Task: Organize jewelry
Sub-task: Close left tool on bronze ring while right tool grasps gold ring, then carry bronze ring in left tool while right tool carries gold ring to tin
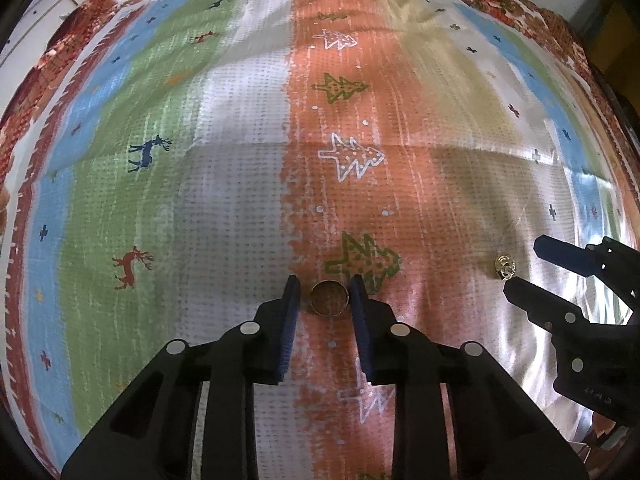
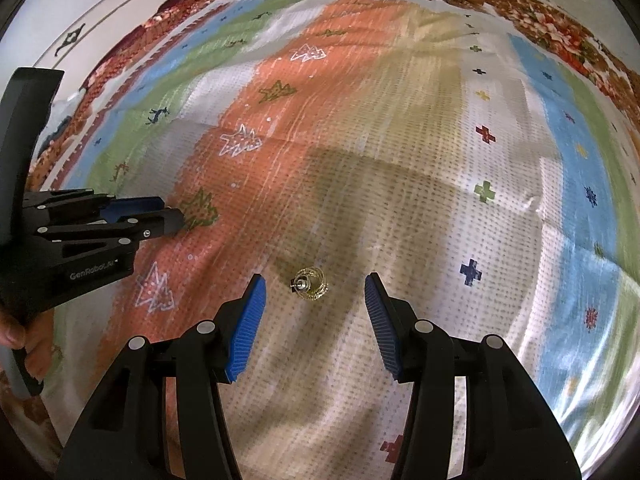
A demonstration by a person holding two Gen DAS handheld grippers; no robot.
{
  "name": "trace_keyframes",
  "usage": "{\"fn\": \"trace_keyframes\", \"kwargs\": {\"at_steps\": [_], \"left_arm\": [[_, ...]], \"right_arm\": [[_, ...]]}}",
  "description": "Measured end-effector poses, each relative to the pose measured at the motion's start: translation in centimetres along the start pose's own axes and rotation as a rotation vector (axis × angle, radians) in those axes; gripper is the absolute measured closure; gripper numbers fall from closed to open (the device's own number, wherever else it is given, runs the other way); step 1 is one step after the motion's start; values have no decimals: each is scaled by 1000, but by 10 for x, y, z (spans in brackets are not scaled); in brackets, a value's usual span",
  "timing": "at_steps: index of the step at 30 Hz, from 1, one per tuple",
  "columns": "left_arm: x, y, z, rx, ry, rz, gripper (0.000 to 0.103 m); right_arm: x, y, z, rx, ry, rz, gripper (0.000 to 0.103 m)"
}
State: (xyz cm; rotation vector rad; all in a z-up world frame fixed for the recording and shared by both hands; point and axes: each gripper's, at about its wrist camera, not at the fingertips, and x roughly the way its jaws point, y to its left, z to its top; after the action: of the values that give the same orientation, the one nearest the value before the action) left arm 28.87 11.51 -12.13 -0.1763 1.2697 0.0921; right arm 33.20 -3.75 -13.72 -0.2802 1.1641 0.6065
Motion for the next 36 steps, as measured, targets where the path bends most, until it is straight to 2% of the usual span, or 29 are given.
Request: {"fn": "trace_keyframes", "kwargs": {"at_steps": [1,16,17,19,25,36], "left_arm": [[0,0,0,2,1,-2,83],[2,-1,1,13,1,5,83],[2,-1,1,15,1,5,83],[2,-1,0,15,2,4,83],[2,0,0,17,2,3,83],[1,0,0,17,2,6,83]], "right_arm": [[1,1,0,-4,2,-1,52],[17,5,6,-3,27,-7,52],[18,5,6,-5,26,-11,53],[18,5,6,-4,23,-24,67],[18,0,5,11,25,-28,84],[13,-3,2,18,19,-17,85]]}}
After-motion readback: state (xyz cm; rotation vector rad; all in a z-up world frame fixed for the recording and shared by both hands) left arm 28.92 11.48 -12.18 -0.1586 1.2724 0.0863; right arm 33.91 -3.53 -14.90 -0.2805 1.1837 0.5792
